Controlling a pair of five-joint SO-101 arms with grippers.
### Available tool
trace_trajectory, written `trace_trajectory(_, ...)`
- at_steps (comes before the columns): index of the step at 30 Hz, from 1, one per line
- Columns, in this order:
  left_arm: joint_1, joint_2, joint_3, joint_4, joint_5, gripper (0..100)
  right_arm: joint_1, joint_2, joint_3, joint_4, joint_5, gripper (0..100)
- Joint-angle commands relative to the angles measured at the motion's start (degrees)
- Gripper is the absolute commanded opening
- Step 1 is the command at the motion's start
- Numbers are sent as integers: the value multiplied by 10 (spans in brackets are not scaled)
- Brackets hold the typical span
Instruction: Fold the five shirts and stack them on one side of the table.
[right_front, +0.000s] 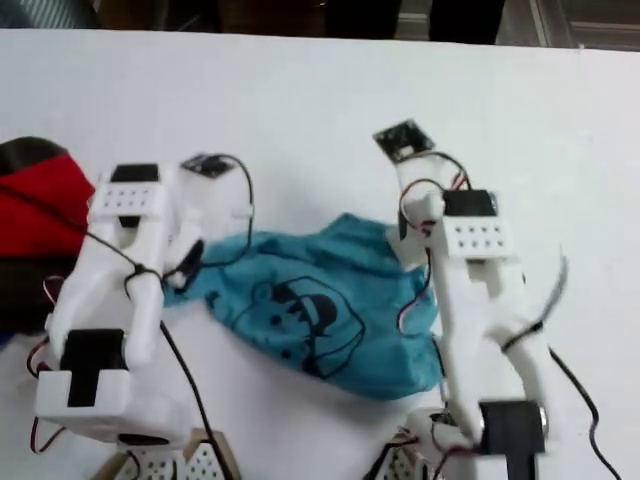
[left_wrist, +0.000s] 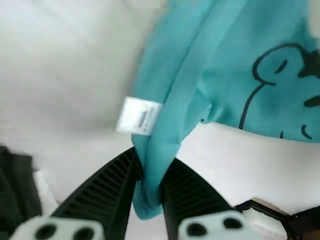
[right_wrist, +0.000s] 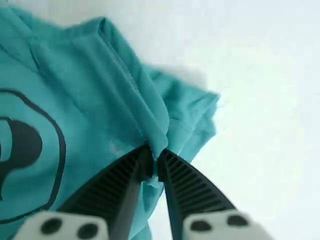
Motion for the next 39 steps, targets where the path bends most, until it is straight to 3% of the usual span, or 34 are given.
trace_trajectory(1,6,-11,-91,33,1,25,4,-73,-8,-28,-2,18)
trace_trajectory(10,3,-11,-253,85,1,25,19,-104,-36,-129,-7,18)
trace_trajectory(22,42,-12,-444,146,2,26,51,-109,-290,-23,-5,18)
trace_trajectory(33,200,-7,-76,97,-2,27,58,-109,-282,92,-2,18)
trace_trajectory(39,212,-7,21,54,-9,76,58,-109,-221,108,-2,18)
